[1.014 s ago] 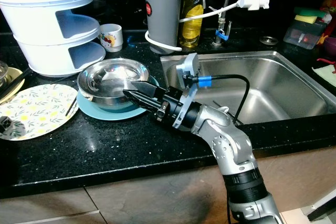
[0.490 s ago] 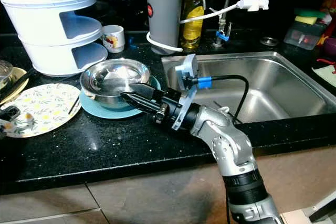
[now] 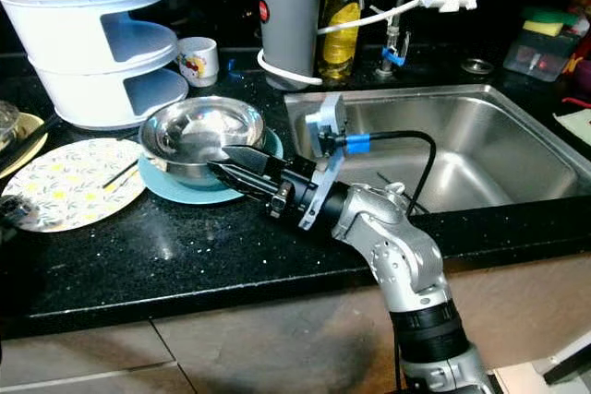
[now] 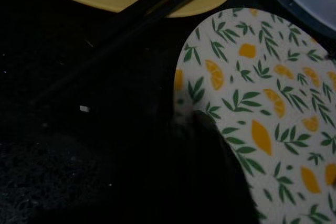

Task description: Kitchen organization

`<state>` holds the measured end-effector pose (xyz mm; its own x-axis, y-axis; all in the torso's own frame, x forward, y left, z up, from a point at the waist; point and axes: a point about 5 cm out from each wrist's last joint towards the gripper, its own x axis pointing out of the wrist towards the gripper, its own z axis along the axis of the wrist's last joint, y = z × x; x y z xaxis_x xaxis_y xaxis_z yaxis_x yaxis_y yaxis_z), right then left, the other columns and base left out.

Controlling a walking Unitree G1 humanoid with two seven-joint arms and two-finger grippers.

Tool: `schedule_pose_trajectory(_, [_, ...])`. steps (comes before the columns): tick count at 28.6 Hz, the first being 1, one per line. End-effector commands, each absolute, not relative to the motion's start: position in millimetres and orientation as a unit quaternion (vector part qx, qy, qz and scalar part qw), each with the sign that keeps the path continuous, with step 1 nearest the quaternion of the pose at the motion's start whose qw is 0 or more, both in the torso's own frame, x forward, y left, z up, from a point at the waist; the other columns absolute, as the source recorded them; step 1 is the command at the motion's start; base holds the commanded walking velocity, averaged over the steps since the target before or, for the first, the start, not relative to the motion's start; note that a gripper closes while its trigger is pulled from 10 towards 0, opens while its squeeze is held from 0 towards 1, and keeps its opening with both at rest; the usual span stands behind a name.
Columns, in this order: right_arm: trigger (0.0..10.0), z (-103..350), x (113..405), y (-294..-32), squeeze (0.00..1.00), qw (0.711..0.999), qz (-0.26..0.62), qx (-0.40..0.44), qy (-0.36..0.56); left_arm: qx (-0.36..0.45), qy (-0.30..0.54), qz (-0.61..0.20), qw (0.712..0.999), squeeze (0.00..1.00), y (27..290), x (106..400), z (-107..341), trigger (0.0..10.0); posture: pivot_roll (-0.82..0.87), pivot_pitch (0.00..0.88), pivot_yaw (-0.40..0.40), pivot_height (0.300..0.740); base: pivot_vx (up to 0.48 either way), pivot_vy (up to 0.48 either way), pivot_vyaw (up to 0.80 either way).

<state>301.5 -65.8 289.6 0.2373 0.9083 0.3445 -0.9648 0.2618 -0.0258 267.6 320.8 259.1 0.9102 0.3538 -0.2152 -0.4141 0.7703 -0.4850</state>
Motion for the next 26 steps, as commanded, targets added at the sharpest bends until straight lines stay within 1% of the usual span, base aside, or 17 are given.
schedule_pose_trajectory(1, [10.0, 291, 297, -65, 0.00, 0.776, 0.603, 0.104, -0.151, -0.264, 0.104, 0.201, 0.938, 0.00, 317, 269, 246, 0.0, 0.08, 0.254, -0.042, 0.740, 0.000, 0.000, 0.00])
schedule_pose_trajectory(7, [10.0, 291, 295, -65, 0.00, 0.777, 0.600, 0.116, -0.151, -0.240, 0.079, 0.222, 0.942, 0.00, 319, 265, 259, 0.0, 0.08, 0.254, -0.044, 0.740, 0.000, 0.000, 0.00])
schedule_pose_trajectory(11, [10.0, 295, 296, -65, 0.00, 0.775, 0.600, 0.121, -0.159, -0.126, 0.033, 0.254, 0.958, 0.00, 327, 260, 287, 0.0, 0.08, 0.235, -0.054, 0.740, 0.000, 0.000, 0.00])
schedule_pose_trajectory(12, [10.0, 297, 297, -65, 0.00, 0.774, 0.599, 0.122, -0.162, -0.118, 0.014, 0.257, 0.959, 0.00, 327, 258, 296, 0.0, 0.08, 0.235, -0.055, 0.740, 0.000, 0.000, 0.00])
schedule_pose_trajectory(14, [10.0, 298, 297, -65, 0.00, 0.774, 0.599, 0.123, -0.164, -0.117, 0.007, 0.257, 0.959, 0.00, 327, 257, 300, 0.0, 0.08, 0.235, -0.055, 0.740, 0.000, 0.000, 0.00])
schedule_pose_trajectory(16, [10.0, 300, 298, -66, 0.00, 0.775, 0.596, 0.125, -0.168, -0.105, -0.028, 0.260, 0.959, 0.00, 327, 255, 313, 0.0, 0.08, 0.229, -0.058, 0.740, 0.000, 0.000, 0.00])
schedule_pose_trajectory(20, [10.0, 305, 298, -67, 0.00, 0.773, 0.595, 0.132, -0.175, -0.122, -0.075, 0.265, 0.954, 0.00, 330, 252, 329, 0.0, 0.08, 0.226, -0.061, 0.740, 0.000, 0.000, 0.00])
schedule_pose_trajectory(21, [10.0, 305, 298, -67, 0.00, 0.773, 0.595, 0.132, -0.175, -0.122, -0.075, 0.265, 0.954, 0.00, 330, 252, 329, 0.0, 0.08, 0.226, -0.061, 0.740, 0.000, 0.000, 0.00])
schedule_pose_trajectory(22, [10.0, 307, 299, -68, 0.00, 0.772, 0.595, 0.133, -0.179, -0.116, -0.100, 0.269, 0.951, 0.00, 332, 250, 340, 0.0, 0.08, 0.226, -0.062, 0.740, 0.000, 0.000, 0.00])
schedule_pose_trajectory(26, [10.0, 310, 300, -70, 0.00, 0.771, 0.593, 0.139, -0.185, -0.088, -0.143, 0.265, 0.950, 0.00, 330, 247, 363, 0.0, 0.08, 0.227, -0.063, 0.740, 0.000, 0.000, 0.00])
